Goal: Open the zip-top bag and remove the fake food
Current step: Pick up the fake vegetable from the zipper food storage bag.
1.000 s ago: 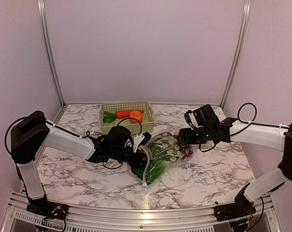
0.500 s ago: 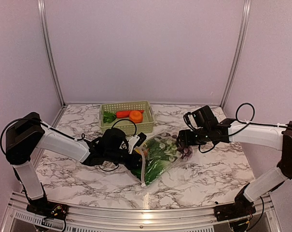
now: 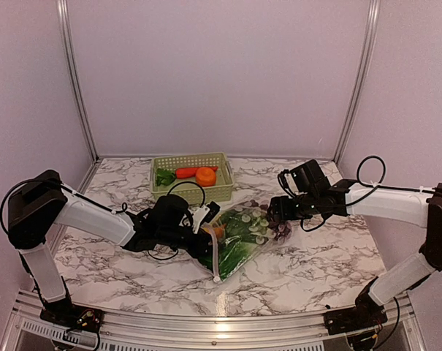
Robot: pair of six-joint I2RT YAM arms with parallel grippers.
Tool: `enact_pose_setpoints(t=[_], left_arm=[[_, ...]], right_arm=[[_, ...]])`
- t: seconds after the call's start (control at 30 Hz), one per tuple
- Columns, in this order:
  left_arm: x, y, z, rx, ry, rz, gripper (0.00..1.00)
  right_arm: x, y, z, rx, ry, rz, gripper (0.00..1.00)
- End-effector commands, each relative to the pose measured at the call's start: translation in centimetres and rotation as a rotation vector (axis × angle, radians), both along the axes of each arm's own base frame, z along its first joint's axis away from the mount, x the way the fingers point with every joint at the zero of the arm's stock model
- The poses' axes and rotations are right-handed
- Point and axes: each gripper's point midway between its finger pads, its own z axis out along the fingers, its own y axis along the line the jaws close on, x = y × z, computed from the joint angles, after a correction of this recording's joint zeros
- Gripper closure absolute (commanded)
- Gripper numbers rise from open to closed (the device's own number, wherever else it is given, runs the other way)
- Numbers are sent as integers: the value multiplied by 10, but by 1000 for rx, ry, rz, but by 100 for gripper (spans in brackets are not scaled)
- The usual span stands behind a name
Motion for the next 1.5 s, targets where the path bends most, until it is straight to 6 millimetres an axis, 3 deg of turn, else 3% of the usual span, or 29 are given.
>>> enact_pose_setpoints(t=[0.0, 0.23, 0.4, 0.8, 1.27, 1.47], left_arm=[[4, -9, 11, -29, -21, -24, 83], [8, -18, 14, -42, -25, -33, 90], [9, -13, 15, -36, -26, -8, 98], [21, 21, 37, -29, -86, 144, 100], [11, 54, 26, 37, -61, 191, 100], [5, 77, 22, 71, -56, 246, 100]], right_arm=[[1, 2, -3, -9, -3, -1, 23], [2, 1, -3, -14, -5, -4, 23], [1, 0, -6, -15, -2, -5, 23], [1, 3, -14, -14, 11, 0, 23], [1, 4, -18, -15, 16, 4, 23], [5, 7, -16, -8, 10, 6, 23]])
